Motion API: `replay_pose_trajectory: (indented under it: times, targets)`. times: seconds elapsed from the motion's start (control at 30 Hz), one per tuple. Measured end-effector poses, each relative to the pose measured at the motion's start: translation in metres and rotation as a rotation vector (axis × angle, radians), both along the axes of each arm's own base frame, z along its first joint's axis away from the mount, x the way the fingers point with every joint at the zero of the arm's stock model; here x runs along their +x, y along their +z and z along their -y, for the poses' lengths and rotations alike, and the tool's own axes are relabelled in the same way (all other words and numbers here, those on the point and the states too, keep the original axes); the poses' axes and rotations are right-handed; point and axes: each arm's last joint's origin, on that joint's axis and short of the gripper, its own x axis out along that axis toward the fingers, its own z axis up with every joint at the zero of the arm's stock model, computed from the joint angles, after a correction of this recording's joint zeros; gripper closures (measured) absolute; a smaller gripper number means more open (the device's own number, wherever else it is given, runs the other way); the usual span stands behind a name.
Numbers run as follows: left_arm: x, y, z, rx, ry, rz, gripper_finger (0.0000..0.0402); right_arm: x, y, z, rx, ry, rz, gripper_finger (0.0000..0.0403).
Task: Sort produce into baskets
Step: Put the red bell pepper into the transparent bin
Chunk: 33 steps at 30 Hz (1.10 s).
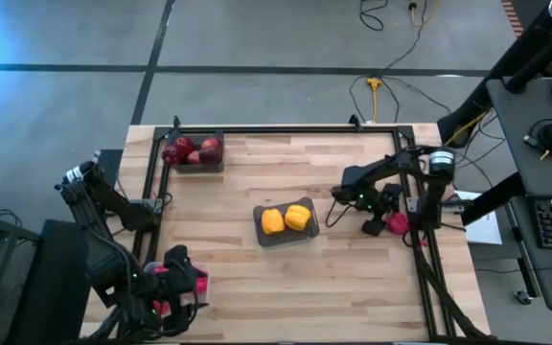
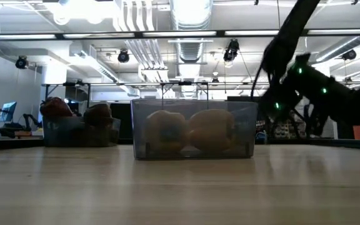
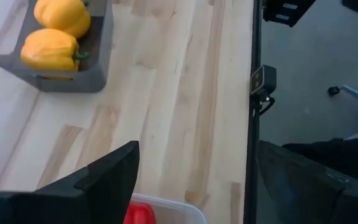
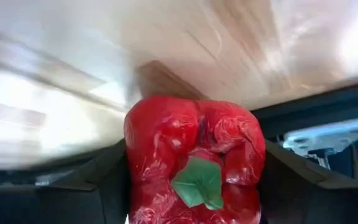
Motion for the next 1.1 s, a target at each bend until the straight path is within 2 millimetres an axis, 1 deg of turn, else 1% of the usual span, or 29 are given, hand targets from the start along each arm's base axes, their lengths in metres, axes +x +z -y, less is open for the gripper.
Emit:
replay_pose_trajectory:
  times: [0.13, 0.2, 0.27, 0.33, 0.4, 0.47, 0.53, 0.6, 0.63, 0.7, 0.77, 0.83, 0.93, 1.03, 1.1]
  targets:
    - [-0.001, 0.002, -0.001, 0.029, -0.035, 0.006, 0.0106, 0.012, 0.033, -0.016, -0.098, 0.012, 0.119, 0.0148]
    - [-0.004, 0.003, -0.003, 0.053, -0.061, 0.003, 0.0113, 0.018, 0.055, -0.028, -0.184, 0.022, 0.180, 0.0148]
    - [-0.011, 0.005, -0.006, 0.077, -0.080, -0.011, 0.0120, 0.023, 0.078, -0.044, -0.288, 0.006, 0.252, 0.0145]
    - [-0.018, 0.007, -0.007, 0.083, -0.100, -0.019, 0.0125, 0.029, 0.101, -0.066, -0.366, -0.033, 0.361, 0.0144]
    - [-0.026, 0.006, -0.006, 0.083, -0.097, -0.021, 0.0127, 0.037, 0.121, -0.094, -0.425, -0.062, 0.517, 0.0145]
    - [-0.032, 0.003, -0.004, 0.095, -0.081, -0.006, 0.0126, 0.047, 0.138, -0.127, -0.464, -0.050, 0.705, 0.0148]
    - [-0.036, -0.003, -0.001, 0.105, -0.074, -0.005, 0.0121, 0.058, 0.149, -0.162, -0.488, -0.024, 0.887, 0.0148]
    - [-0.037, -0.010, 0.001, 0.105, -0.065, -0.010, 0.0112, 0.072, 0.152, -0.195, -0.501, 0.000, 1.025, 0.0148]
    - [-0.037, -0.014, 0.002, 0.100, -0.059, -0.007, 0.0106, 0.080, 0.150, -0.210, -0.512, 0.014, 1.073, 0.0148]
    - [-0.034, -0.021, 0.007, 0.059, -0.056, 0.015, 0.0093, 0.099, 0.143, -0.235, -0.527, 0.045, 1.133, 0.0147]
    - [-0.029, -0.028, 0.013, 0.012, -0.076, 0.057, 0.0080, 0.120, 0.134, -0.254, -0.518, 0.083, 1.143, 0.0144]
    - [-0.025, -0.037, 0.019, -0.019, -0.103, 0.097, 0.0068, 0.144, 0.125, -0.270, -0.501, 0.117, 1.154, 0.0144]
    - [-0.023, -0.049, 0.024, -0.061, -0.115, 0.138, 0.0056, 0.180, 0.112, -0.289, -0.476, 0.199, 1.198, 0.0143]
    - [-0.023, -0.057, 0.023, -0.056, -0.110, 0.130, 0.0052, 0.212, 0.106, -0.302, -0.449, 0.288, 1.260, 0.0142]
    - [-0.024, -0.062, 0.022, -0.067, -0.088, 0.120, 0.0052, 0.231, 0.100, -0.305, -0.451, 0.350, 1.295, 0.0142]
